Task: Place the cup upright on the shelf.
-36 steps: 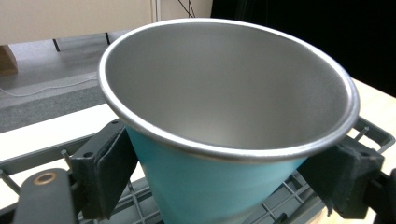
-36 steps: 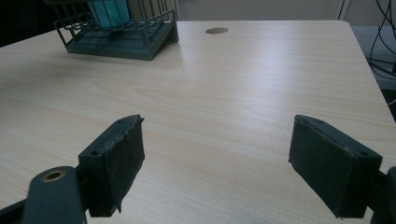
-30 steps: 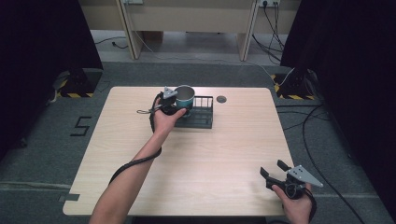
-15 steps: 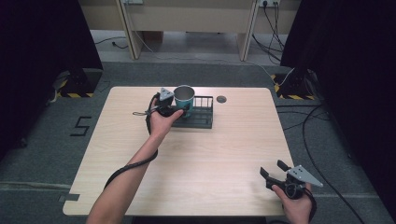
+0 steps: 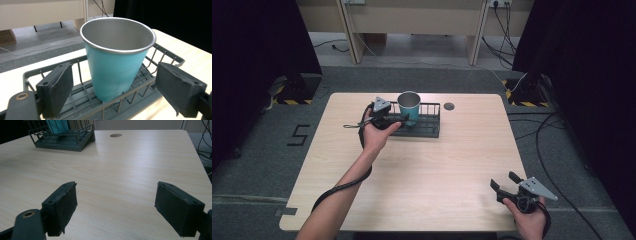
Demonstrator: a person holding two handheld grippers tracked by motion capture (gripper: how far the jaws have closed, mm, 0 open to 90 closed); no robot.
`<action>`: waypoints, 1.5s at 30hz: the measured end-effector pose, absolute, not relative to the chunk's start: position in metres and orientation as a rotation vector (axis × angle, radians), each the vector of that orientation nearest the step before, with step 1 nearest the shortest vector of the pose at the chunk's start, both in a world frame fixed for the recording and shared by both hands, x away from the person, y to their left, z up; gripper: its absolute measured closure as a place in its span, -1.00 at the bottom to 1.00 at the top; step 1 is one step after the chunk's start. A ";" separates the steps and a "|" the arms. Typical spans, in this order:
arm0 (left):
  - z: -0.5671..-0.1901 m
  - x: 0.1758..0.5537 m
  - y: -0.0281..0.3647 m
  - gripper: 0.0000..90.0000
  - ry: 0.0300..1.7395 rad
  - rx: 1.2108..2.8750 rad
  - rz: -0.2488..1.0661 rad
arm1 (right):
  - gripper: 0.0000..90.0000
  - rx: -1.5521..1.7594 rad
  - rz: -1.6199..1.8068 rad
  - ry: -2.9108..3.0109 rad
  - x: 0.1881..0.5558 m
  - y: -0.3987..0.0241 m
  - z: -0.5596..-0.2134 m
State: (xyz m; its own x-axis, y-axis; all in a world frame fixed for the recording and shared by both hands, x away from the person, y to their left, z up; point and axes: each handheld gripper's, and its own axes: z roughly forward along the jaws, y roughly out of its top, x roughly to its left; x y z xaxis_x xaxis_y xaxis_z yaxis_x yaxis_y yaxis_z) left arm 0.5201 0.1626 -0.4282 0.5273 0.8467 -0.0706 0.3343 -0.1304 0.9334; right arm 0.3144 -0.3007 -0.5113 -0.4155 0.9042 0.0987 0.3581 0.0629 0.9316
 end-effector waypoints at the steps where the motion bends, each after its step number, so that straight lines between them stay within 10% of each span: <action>1: -0.428 0.518 0.164 -0.68 1.002 1.703 0.604 | -0.59 1.259 1.347 1.817 0.314 -0.301 -0.511; 45: -0.434 0.430 0.232 -0.68 0.973 1.657 0.630 | -0.59 1.268 1.342 1.814 0.314 -0.300 -0.511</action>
